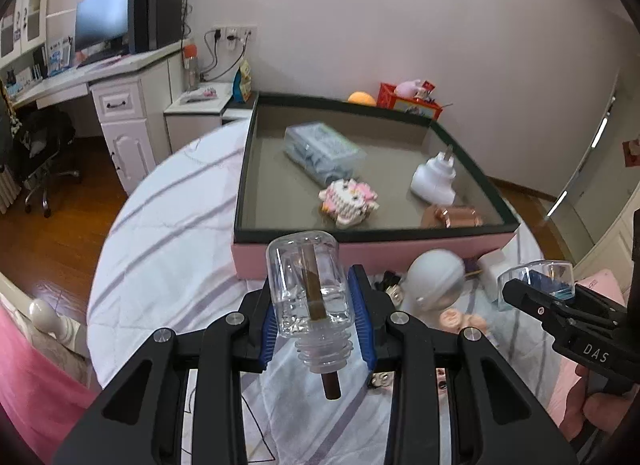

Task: Organize rigid objects
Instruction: 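Grasp the glass bottle with the left gripper while the right grasps the teal-based cup, then carry the bottle and cup over the box and open both grippers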

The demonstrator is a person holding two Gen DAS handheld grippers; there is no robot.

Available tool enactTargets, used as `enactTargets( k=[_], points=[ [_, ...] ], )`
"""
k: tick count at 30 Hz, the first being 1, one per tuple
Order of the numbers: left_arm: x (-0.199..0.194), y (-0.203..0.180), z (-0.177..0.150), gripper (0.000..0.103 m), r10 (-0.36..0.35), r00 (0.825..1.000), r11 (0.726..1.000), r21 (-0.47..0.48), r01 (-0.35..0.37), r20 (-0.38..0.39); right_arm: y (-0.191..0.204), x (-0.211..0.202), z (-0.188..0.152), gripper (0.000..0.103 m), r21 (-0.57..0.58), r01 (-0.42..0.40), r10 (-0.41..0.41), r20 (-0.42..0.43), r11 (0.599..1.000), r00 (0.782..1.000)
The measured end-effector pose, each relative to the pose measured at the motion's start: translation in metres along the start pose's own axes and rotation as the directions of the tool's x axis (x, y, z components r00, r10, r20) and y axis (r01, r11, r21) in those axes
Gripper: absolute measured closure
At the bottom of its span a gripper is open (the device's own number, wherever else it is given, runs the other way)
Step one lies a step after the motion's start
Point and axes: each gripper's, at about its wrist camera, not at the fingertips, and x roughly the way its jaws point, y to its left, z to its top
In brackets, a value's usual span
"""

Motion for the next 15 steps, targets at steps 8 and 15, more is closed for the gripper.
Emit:
enactTargets(
  k=[8, 15],
  points=[
    [-0.015, -0.014, 0.032, 0.070, -0.034, 0.997, 0.999, 0.042, 0.032, 0.067, 0.012, -0.024, 0.030, 0.046, -0.052, -0.032, 0.035, 0.061, 0.998, 0.998],
    [-0.008, -0.018, 0.075, 0.070, -0.032, 0.994, 0.997, 0.068, 0.025, 0.108, 0.023, -0.029, 0.085, 0.046, -0.120, -0.040, 0.056, 0.137, 0.992, 0.989]
  ],
)
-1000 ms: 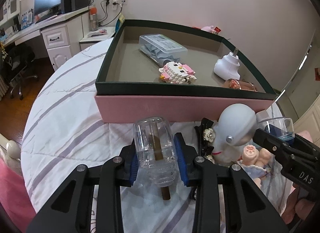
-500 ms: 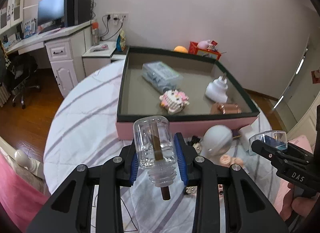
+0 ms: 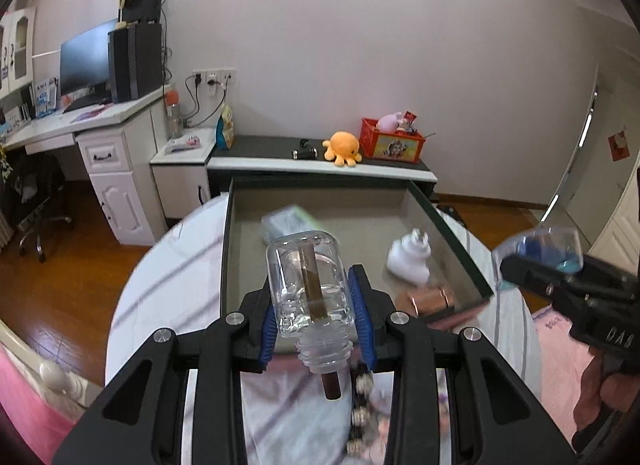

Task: Organize rigid objects
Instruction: 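Carry the bottle and cup over the box and open both grippers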

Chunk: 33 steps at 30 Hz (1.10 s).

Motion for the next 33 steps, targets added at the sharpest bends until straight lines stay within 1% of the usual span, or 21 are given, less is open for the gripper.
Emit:
enactTargets(
  k=[1, 6, 10, 11, 14, 17, 21, 24, 25, 29, 30, 31, 32, 33],
  points=[
    [0.004, 0.001, 0.005, 0.070, 0.000, 1.000, 1.000, -0.002, 0.000, 0.000, -0.001, 0.005, 0.011, 0.046, -0.006, 0.002, -0.002, 0.011, 1.000, 1.000],
    [0.033, 0.002, 0.034, 0.070, 0.005, 1.000, 1.000, 0.005, -0.005, -0.002, -0.011, 0.033, 0.046, 0.046, 0.003, -0.013, 0.013, 0.015, 1.000, 1.000],
    [0.072, -0.004, 0.059, 0.070, -0.009, 1.000, 1.000, 0.012, 0.009, -0.026, -0.023, 0.067, 0.068, 0.046, 0.023, -0.015, 0.016, -0.016, 1.000, 1.000],
    [0.084, -0.006, 0.064, 0.070, -0.020, 0.999, 1.000, 0.010, 0.021, -0.039, -0.028, 0.077, 0.072, 0.046, 0.032, -0.020, 0.021, -0.030, 0.999, 0.999],
    [0.120, -0.011, 0.077, 0.070, -0.023, 0.997, 1.000, 0.017, 0.024, -0.078, -0.041, 0.105, 0.080, 0.046, 0.058, -0.020, 0.024, -0.078, 0.998, 0.997],
    [0.158, -0.012, 0.082, 0.070, -0.034, 0.991, 0.999, 0.002, 0.035, -0.131, -0.054, 0.130, 0.081, 0.046, 0.085, -0.007, 0.018, -0.124, 0.996, 0.992],
    [0.194, -0.013, 0.078, 0.070, -0.057, 0.980, 0.998, -0.020, 0.054, -0.193, -0.067, 0.156, 0.078, 0.046, 0.107, 0.005, 0.013, -0.170, 0.994, 0.985],
    [0.207, -0.017, 0.075, 0.070, -0.065, 0.973, 0.998, -0.016, 0.063, -0.220, -0.071, 0.172, 0.075, 0.046, 0.108, 0.010, 0.012, -0.207, 0.994, 0.978],
    [0.211, -0.018, 0.075, 0.070, -0.082, 0.969, 0.997, -0.026, 0.078, -0.234, -0.072, 0.176, 0.073, 0.046, 0.107, 0.014, 0.010, -0.218, 0.994, 0.976],
    [0.213, -0.022, 0.073, 0.069, -0.069, 0.966, 0.997, -0.001, 0.071, -0.250, -0.077, 0.187, 0.067, 0.045, 0.123, 0.028, 0.004, -0.249, 0.992, 0.969],
    [0.213, -0.022, 0.072, 0.067, -0.063, 0.965, 0.998, 0.006, 0.067, -0.254, -0.076, 0.189, 0.067, 0.045, 0.128, 0.025, 0.008, -0.253, 0.991, 0.967],
    [0.213, -0.023, 0.071, 0.061, -0.062, 0.964, 0.998, 0.007, 0.066, -0.260, -0.077, 0.189, 0.065, 0.045, 0.140, 0.017, 0.019, -0.252, 0.990, 0.967],
    [0.214, -0.022, 0.070, 0.058, -0.057, 0.963, 0.998, 0.005, 0.060, -0.262, -0.077, 0.188, 0.064, 0.045, 0.142, 0.016, 0.021, -0.251, 0.990, 0.968],
    [0.214, -0.021, 0.069, 0.051, -0.053, 0.963, 0.998, 0.003, 0.055, -0.264, -0.077, 0.186, 0.063, 0.045, 0.143, 0.019, 0.018, -0.249, 0.990, 0.968]
  ],
)
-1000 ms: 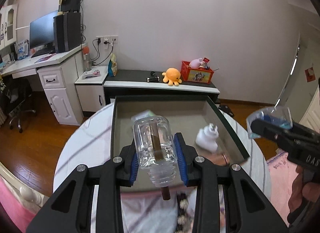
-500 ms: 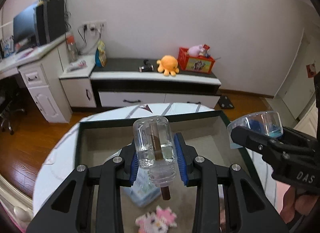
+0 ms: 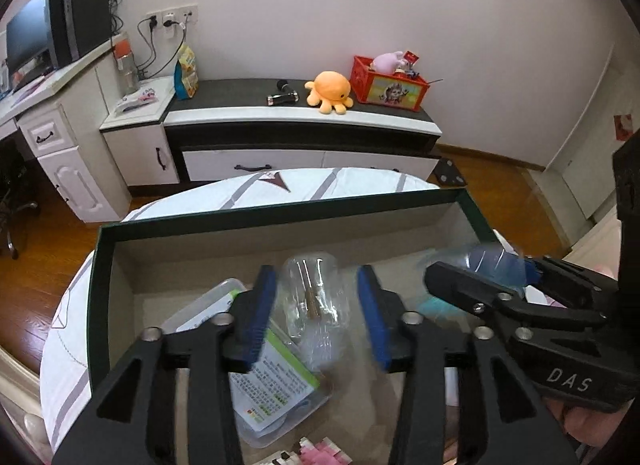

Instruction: Organize rigid objects

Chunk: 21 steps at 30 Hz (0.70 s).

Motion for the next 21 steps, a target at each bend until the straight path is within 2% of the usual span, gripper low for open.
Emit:
enactTargets(
  k=[1, 2, 4, 6, 7, 9, 11, 13, 21],
  points=[
    [0.000, 0.002, -0.001, 0.043, 0.003, 1.000, 1.000, -0.009, -0.003, -0.002, 0.000, -0.001, -0.001, 0.044, 0.004, 0.002, -0.002, 0.001, 1.000, 1.000],
    [-0.001, 0.006, -0.002, 0.038, 0.005, 1.000, 1.000, -0.022, -0.005, -0.001, -0.002, -0.002, -0.001, 0.039, 0.013, 0.005, -0.005, 0.003, 1.000, 1.000],
    [-0.007, 0.015, -0.004, 0.019, 0.007, 1.000, 0.998, -0.055, -0.006, 0.011, -0.005, -0.004, -0.002, 0.030, 0.033, -0.021, 0.021, 0.007, 0.999, 1.000],
    [-0.017, 0.023, -0.008, 0.014, 0.001, 1.000, 0.996, -0.087, 0.002, 0.031, -0.005, -0.008, -0.003, 0.019, 0.048, -0.065, 0.065, 0.007, 0.997, 0.998],
    [-0.024, 0.026, -0.009, 0.013, 0.004, 0.999, 0.995, -0.096, 0.000, 0.044, -0.003, -0.011, -0.004, 0.018, 0.048, -0.049, 0.048, 0.009, 0.998, 0.999],
    [-0.039, 0.029, -0.015, 0.008, 0.012, 0.997, 0.994, -0.105, -0.003, 0.076, -0.002, -0.014, -0.005, 0.000, 0.053, -0.045, 0.044, 0.011, 0.998, 0.999],
    [-0.058, 0.034, -0.022, 0.006, 0.028, 0.993, 0.993, -0.118, -0.015, 0.113, 0.001, -0.022, -0.008, 0.000, 0.064, -0.064, 0.063, 0.026, 0.996, 0.998],
    [-0.080, 0.038, -0.031, 0.000, 0.041, 0.987, 0.991, -0.135, -0.020, 0.155, 0.006, -0.032, -0.012, 0.000, 0.056, -0.046, 0.043, 0.049, 0.997, 0.998],
    [-0.151, 0.040, -0.065, 0.000, 0.093, 0.963, 0.988, -0.144, -0.058, 0.252, 0.027, -0.067, -0.029, 0.000, 0.056, -0.060, 0.053, 0.109, 0.997, 0.993]
  ],
)
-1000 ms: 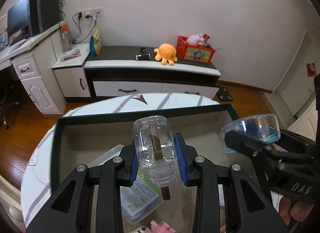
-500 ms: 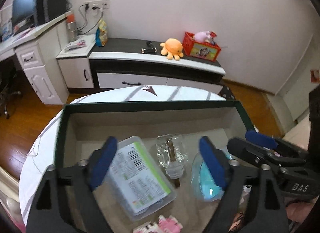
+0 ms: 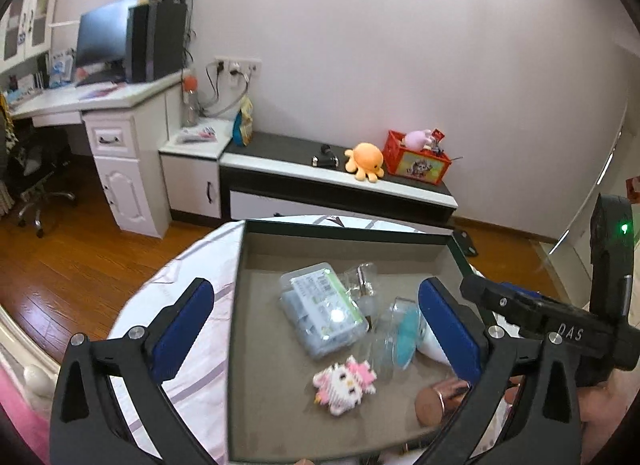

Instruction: Organize rigid objects

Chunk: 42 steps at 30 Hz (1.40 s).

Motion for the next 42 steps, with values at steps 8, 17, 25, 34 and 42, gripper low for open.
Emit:
enactTargets(
  k=[8, 17, 25, 34, 42],
  points=[
    [-0.064, -0.005, -0.025, 0.000, 0.016, 0.997, 0.999, 0.026, -0.018, 0.074, 0.022, -0.062, -0.030, 0.000, -0.027, 0.001, 0.002, 0.096, 1.000, 0.995],
    [-0.126, -0.011, -0.053, 0.000, 0.034, 0.990, 0.999, 0.023, -0.038, 0.136, 0.038, -0.136, -0.077, 0.000, -0.051, 0.020, -0.010, 0.201, 0.998, 0.980],
    [-0.165, -0.019, -0.082, 0.000, 0.082, 0.984, 0.996, 0.015, -0.085, 0.156, 0.051, -0.168, -0.123, 0.000, -0.080, 0.088, -0.066, 0.248, 0.993, 0.967],
    [-0.187, -0.028, -0.109, 0.000, 0.135, 0.979, 0.988, 0.047, -0.144, 0.156, 0.056, -0.189, -0.166, 0.000, -0.100, 0.181, -0.147, 0.282, 0.978, 0.948],
    [-0.192, -0.033, -0.123, 0.000, 0.153, 0.978, 0.984, 0.063, -0.164, 0.145, 0.058, -0.198, -0.176, 0.000, -0.108, 0.202, -0.164, 0.288, 0.973, 0.944]
  ],
)
